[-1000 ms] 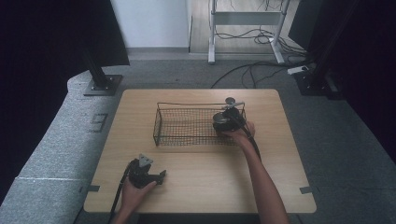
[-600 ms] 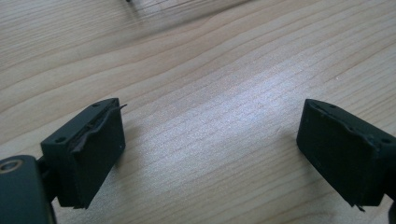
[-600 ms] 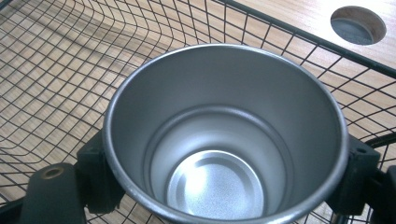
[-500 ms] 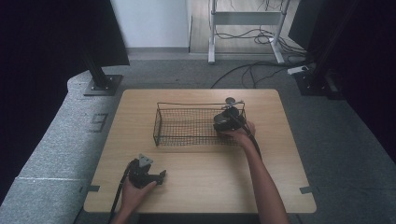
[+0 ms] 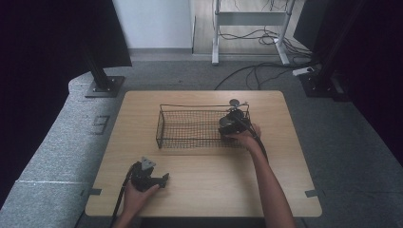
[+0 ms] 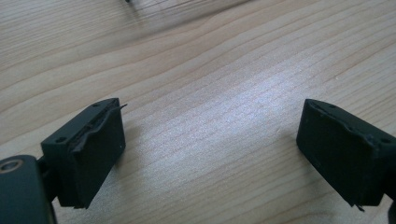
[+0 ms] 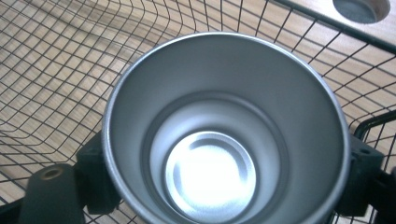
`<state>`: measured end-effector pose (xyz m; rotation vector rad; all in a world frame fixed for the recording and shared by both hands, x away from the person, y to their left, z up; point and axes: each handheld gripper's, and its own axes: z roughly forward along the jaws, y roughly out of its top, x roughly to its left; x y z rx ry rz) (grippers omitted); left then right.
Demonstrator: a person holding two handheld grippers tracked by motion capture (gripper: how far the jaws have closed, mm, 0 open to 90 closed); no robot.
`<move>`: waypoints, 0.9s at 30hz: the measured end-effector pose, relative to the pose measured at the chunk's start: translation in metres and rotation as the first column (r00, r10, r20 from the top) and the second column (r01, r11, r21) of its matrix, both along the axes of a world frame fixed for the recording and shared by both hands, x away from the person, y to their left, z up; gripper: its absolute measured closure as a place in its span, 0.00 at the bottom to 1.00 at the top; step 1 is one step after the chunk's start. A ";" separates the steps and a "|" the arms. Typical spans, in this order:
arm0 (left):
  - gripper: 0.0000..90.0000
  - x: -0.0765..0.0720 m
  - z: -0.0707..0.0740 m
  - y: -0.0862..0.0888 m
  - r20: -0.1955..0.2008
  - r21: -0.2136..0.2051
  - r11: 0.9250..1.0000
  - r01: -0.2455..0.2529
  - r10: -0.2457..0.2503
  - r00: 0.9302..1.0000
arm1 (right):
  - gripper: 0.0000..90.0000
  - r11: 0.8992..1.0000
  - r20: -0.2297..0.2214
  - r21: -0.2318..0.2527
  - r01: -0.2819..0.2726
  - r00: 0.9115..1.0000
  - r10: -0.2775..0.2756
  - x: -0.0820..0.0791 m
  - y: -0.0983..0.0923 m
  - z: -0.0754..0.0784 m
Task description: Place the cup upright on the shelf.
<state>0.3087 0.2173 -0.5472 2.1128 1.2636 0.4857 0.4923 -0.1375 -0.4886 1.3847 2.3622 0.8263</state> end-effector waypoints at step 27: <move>0.09 0.000 0.000 0.000 0.000 0.000 1.000 0.001 -0.001 1.000 | 0.14 0.989 0.123 0.145 0.009 0.992 -0.028 -0.017 -0.011 0.022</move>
